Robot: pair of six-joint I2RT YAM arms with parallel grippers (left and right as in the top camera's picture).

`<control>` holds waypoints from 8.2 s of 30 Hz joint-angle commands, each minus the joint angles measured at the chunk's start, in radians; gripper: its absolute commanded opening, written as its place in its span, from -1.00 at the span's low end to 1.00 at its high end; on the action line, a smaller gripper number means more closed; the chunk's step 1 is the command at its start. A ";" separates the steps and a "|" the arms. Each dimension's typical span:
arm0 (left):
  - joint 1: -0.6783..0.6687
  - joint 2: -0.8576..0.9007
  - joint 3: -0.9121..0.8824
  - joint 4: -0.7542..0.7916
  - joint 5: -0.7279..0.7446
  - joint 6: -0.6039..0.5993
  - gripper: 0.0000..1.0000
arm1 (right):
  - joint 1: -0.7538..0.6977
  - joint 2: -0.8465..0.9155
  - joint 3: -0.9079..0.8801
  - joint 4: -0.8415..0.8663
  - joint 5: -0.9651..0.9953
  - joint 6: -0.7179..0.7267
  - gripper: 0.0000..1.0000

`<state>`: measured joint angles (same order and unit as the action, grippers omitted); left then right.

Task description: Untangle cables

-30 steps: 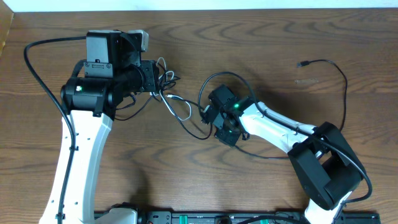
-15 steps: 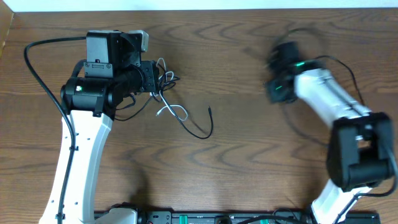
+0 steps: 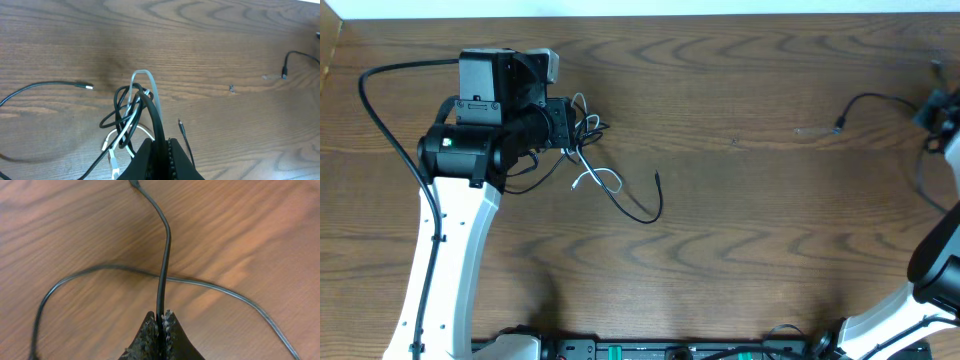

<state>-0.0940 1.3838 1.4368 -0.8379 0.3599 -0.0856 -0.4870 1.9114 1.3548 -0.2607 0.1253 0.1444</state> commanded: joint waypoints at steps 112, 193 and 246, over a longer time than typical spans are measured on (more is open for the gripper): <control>-0.087 0.144 -0.006 0.477 0.762 -0.591 -0.85 | 0.829 0.026 0.325 -0.023 -0.521 0.130 -0.54; -0.264 0.119 -0.008 0.659 0.461 -0.310 -0.85 | 0.689 -0.059 0.263 -0.517 -0.743 -0.083 -0.03; -0.140 0.075 -0.008 0.444 0.350 -0.359 -0.85 | 0.851 0.063 0.296 -0.529 -0.359 0.164 -0.98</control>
<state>-0.3042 1.4994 1.4185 -0.3458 0.7029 -0.4450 0.3996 1.9503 1.6505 -0.7876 -0.2737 0.3080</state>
